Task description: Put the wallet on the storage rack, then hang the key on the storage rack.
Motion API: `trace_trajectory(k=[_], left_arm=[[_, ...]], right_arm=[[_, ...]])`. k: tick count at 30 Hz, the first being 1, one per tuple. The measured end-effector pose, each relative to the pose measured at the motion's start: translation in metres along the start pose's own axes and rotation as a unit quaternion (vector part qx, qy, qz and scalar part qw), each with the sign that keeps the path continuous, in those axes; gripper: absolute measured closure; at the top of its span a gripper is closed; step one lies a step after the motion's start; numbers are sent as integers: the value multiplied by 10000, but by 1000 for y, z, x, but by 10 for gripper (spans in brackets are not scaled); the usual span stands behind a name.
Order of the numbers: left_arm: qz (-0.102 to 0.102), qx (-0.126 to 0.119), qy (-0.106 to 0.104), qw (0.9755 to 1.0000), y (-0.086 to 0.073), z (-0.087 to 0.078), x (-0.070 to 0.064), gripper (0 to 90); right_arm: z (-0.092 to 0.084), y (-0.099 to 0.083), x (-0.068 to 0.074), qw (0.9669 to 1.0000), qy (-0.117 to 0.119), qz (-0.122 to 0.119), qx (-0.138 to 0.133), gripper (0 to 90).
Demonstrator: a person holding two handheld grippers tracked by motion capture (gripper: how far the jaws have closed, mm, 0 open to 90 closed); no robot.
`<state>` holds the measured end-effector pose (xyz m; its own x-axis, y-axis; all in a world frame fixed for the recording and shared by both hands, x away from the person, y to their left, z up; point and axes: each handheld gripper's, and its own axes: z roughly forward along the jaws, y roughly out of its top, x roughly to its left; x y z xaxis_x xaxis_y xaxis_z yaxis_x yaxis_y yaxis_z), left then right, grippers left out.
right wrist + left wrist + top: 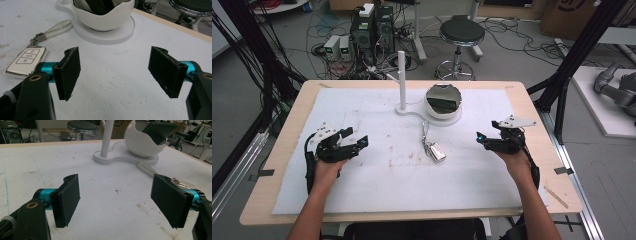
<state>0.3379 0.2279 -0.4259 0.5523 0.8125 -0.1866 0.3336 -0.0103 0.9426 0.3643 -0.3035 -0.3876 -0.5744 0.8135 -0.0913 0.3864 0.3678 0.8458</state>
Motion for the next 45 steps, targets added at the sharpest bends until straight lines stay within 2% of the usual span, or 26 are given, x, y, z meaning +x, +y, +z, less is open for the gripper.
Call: trace_trajectory(k=[9, 14, 16, 22, 30, 33, 37, 41, 42, 45], left_arm=[[-26, 6, -25, 10000, 0, 1, 2, 233], [-34, 42, -2, 10000, -1, 1, 3, 233], [-33, 31, 16, 10000, -1, 0, 3, 233], [-35, 32, 71, 10000, -1, -2, 2, 233], [-12, 58, 75, 10000, -1, -2, 2, 233], [-39, 66, 78, 9999, -2, -2, 3, 234], [-34, 67, 75, 9999, -1, -2, 3, 235], [-30, 74, 78, 9999, -2, -3, 3, 236], [-25, 81, 76, 9999, -1, -3, 3, 236], [-32, 77, 85, 9999, -2, -3, 4, 236]], right_arm=[[3, -3, 4, 9999, 19, 96, -24, 274], [8, -2, 11, 10000, 18, 32, 3, 295], [12, -2, 13, 9999, 119, 48, 27, 368], [26, -2, 26, 9992, 388, -11, 114, 509], [54, 3, 47, 9954, 912, -26, 297, 587], [68, 7, 54, 9940, 997, -116, 426, 645], [90, 12, 62, 9917, 1110, -137, 637, 630], [108, 20, 74, 9891, 1209, -288, 790, 616], [112, 21, 78, 9878, 1245, -321, 878, 646], [117, 23, 83, 9861, 1352, -326, 907, 676]])
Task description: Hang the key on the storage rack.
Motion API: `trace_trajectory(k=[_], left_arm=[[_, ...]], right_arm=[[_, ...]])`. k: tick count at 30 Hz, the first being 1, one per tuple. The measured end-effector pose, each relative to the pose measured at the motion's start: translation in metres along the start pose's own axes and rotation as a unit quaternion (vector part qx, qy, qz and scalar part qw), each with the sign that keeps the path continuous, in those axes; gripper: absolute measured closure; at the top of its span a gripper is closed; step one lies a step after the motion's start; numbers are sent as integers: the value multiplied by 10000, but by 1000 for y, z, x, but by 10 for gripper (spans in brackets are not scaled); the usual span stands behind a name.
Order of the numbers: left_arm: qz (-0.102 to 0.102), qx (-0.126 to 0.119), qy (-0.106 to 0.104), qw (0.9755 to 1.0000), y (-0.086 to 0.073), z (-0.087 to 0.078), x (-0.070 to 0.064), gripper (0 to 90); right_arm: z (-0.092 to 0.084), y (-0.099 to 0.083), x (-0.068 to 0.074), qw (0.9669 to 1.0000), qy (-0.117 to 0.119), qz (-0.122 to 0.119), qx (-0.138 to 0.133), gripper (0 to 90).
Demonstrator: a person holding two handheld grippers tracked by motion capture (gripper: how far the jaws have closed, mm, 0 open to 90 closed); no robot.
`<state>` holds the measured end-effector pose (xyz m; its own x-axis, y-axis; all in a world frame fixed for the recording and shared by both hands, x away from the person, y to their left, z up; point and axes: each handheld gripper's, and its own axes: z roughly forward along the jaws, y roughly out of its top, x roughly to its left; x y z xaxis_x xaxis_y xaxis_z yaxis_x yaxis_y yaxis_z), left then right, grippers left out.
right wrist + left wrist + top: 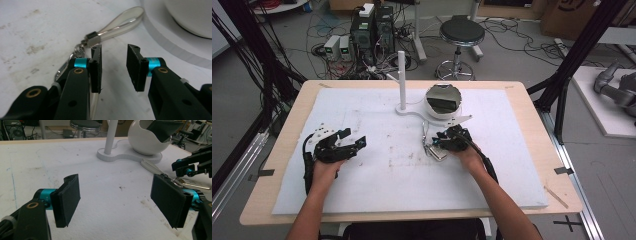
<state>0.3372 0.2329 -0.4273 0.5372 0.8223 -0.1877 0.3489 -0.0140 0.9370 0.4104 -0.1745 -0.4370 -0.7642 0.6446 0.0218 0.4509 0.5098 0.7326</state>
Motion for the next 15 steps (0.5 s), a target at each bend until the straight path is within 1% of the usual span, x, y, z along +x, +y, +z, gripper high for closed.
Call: trace_trajectory(k=[2, 5, 8, 11, 12, 13, 14, 15], left_arm=[[2, 4, 1, 10000, 0, 0, 0, 237], [-6, 12, 3, 10000, 0, 0, 0, 237], [6, 14, -9, 10000, 0, 1, -1, 237], [23, 18, -13, 10000, 0, 1, -1, 237], [27, 19, -5, 10000, 0, 1, -1, 238], [27, 15, -4, 10000, 0, 1, -1, 238], [11, 15, -2, 10000, 0, 1, -1, 238], [0, 10, 2, 10000, 0, 1, -1, 238]], right_arm=[[3, 0, 0, 9996, 276, 104, 9, 705], [2, 0, 2, 9985, 525, 172, 57, 734], [2, 0, 4, 9973, 706, 170, 112, 736], [3, 1, 8, 9959, 892, 108, 120, 735], [3, 1, 9, 9958, 905, 60, 125, 709], [3, 2, 10, 9968, 796, 64, 71, 664], [3, 3, 10, 9969, 757, 196, 23, 630], [4, 4, 8, 9972, 706, 258, -48, 618]])
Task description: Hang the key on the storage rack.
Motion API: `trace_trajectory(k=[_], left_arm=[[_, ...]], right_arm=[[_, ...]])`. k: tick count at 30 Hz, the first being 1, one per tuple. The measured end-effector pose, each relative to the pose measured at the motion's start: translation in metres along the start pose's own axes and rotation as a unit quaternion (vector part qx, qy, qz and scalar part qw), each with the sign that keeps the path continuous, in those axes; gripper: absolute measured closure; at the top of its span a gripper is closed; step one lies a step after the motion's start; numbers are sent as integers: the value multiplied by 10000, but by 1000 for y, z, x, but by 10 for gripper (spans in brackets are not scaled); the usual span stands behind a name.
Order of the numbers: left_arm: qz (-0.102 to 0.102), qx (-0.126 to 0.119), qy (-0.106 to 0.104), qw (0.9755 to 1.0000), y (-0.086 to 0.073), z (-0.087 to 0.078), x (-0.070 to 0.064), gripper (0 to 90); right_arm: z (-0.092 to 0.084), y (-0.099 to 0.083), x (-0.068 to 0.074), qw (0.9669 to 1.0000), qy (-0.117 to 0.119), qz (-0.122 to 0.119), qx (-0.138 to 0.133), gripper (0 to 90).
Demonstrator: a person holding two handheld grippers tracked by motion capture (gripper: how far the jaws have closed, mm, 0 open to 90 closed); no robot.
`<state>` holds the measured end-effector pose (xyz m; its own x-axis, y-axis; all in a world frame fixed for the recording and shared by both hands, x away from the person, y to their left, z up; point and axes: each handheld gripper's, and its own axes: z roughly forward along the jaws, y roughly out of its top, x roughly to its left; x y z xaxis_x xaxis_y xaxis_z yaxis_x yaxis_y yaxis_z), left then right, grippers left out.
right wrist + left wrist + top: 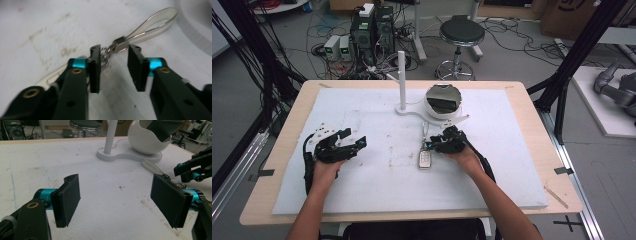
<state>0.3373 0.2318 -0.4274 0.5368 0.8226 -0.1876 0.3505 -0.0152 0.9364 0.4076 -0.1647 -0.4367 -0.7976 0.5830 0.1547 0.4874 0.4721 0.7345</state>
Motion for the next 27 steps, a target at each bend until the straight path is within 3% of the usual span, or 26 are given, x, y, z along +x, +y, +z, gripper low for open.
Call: trace_trajectory(k=[4, 6, 8, 11, 18, 22, 24, 27], left_arm=[[23, 22, -2, 10000, 0, 1, 0, 238], [22, 24, -11, 10000, 0, 1, 0, 238], [33, 25, -7, 10000, 0, 1, 0, 238], [33, 22, 3, 10000, 0, 0, 0, 238], [37, 25, -3, 10000, 0, 0, 0, 238], [28, 17, 18, 10000, 0, 0, 1, 238], [24, 15, 21, 10000, 0, 0, 1, 238], [25, 21, 13, 10000, 0, 0, 1, 238]], right_arm=[[9, 6, 1, 9995, -210, 234, -93, 484], [15, 8, 2, 9990, -280, 350, -69, 461], [23, 10, 3, 9988, -279, 397, 47, 504], [27, 11, 6, 9992, -212, 318, 148, 671], [29, 13, 20, 9995, 19, 64, 299, 812], [29, 15, 27, 9994, 182, -58, 279, 833], [30, 15, 30, 9986, 414, -5, 325, 845], [33, 15, 36, 9979, 547, -49, 346, 831]])
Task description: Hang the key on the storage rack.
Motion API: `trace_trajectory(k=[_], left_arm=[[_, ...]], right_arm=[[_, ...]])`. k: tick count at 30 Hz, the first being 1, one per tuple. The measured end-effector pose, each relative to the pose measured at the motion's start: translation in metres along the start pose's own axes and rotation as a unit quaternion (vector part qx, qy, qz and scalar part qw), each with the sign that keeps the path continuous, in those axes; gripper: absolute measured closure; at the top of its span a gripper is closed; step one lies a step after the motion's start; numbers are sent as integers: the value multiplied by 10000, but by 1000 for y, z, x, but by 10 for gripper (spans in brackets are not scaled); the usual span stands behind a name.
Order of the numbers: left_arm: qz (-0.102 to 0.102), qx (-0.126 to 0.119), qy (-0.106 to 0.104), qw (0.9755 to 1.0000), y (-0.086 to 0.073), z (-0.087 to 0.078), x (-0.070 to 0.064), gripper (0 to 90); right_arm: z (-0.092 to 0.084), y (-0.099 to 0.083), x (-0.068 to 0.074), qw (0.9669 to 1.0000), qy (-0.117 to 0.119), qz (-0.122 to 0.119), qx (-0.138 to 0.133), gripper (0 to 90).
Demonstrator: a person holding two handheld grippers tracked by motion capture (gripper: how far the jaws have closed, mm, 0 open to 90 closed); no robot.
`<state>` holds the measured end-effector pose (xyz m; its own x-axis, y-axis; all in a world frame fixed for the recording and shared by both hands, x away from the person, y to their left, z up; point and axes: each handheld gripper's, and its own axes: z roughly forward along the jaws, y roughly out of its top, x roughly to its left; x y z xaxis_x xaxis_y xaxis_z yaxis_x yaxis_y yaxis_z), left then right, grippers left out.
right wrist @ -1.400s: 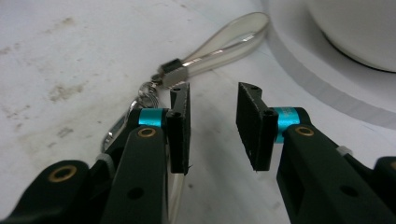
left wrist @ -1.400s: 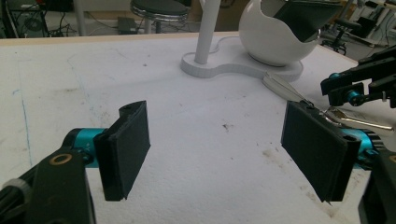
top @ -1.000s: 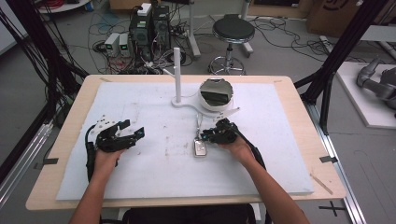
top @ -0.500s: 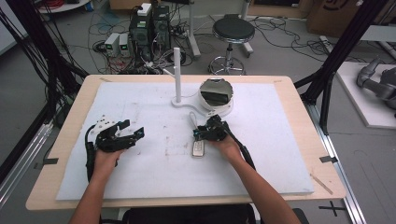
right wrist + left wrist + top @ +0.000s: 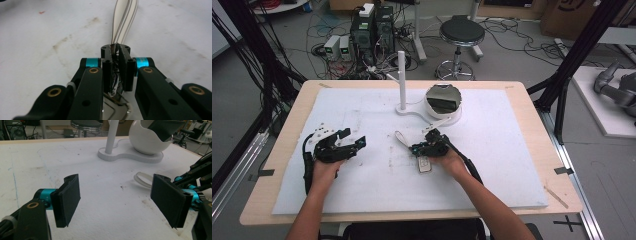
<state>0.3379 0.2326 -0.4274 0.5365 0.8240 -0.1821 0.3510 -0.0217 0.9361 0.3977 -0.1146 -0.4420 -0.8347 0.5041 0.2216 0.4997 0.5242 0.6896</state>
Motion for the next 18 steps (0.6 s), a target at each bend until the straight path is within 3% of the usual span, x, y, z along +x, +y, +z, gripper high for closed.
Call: trace_trajectory(k=[4, 7, 13, 18], left_arm=[[10, 29, -6, 10000, 0, 0, 0, 238], [-25, 41, 17, 10000, 0, 0, 0, 238], [-130, 143, 4, 9998, 1, 4, -3, 300], [-320, 282, -134, 9990, 5, 18, -12, 347]], right_arm=[[5, 1, 10, 9995, 314, -95, -3, 776], [0, 3, 11, 9993, 322, -91, -163, 751], [-26, 2, 1, 9991, -180, -94, -373, 683], [-53, -12, -10, 9962, -774, -139, -386, 632]])
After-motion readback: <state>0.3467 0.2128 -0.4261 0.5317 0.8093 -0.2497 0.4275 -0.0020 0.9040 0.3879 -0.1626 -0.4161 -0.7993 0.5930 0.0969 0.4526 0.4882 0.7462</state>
